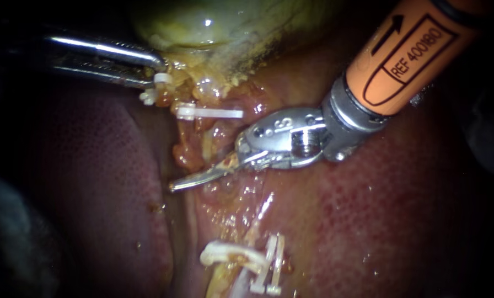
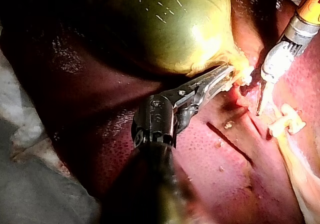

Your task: Go back from the cut right tube

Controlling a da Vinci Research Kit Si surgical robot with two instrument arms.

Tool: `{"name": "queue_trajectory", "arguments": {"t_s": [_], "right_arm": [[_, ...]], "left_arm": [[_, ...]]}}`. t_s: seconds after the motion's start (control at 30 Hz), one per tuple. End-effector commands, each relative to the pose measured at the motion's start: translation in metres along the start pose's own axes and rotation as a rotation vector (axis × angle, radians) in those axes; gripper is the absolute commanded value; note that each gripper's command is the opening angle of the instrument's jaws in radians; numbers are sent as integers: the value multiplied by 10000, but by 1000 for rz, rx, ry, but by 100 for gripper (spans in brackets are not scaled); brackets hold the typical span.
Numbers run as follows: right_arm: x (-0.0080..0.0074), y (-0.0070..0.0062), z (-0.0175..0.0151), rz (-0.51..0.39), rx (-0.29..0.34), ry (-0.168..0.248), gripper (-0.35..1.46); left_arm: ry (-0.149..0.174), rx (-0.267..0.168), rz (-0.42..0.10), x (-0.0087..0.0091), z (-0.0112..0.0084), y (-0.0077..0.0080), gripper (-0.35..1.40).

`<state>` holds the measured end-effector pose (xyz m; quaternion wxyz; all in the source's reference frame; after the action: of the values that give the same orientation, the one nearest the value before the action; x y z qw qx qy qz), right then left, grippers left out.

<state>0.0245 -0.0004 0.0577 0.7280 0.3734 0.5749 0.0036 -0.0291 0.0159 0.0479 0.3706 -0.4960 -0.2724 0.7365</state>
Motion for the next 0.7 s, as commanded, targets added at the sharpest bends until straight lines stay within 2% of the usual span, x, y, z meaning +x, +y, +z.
{"name": "queue_trajectory", "arguments": {"t_s": [0.03,0.07,0.1,0.17,0.2,0.27,0.33,0.43,0.5,0.53,0.6,0.7], "right_arm": [[1,-1,0,-1,0,0,-35],[1,-3,1,-1,-3,0,-23],[2,-4,2,-1,-8,0,17],[1,-8,4,-2,-23,-1,74],[1,-9,5,3,-32,-1,96],[2,-12,6,10,-57,0,120],[3,-14,6,16,-61,0,126],[3,-16,6,28,-64,1,126],[2,-17,5,39,-87,2,128],[1,-18,4,45,-112,4,131],[0,-25,1,57,-221,8,143],[-4,-43,-8,81,-355,14,143]], "left_arm": [[0,0,0,0,0,0,-35],[0,0,0,0,0,0,-35],[0,0,0,0,0,0,-35],[0,-1,0,0,0,0,-35],[0,-1,0,0,0,0,-35],[0,-1,0,0,0,-1,-35],[0,-1,1,0,-1,-2,-35],[-1,-1,1,0,-1,-2,-35],[-1,-1,1,-1,-1,-2,-35],[-1,-2,1,-1,-1,-2,-35],[-1,-2,1,-1,-2,-3,-35],[-1,-3,1,-2,-4,-4,-35]]}}
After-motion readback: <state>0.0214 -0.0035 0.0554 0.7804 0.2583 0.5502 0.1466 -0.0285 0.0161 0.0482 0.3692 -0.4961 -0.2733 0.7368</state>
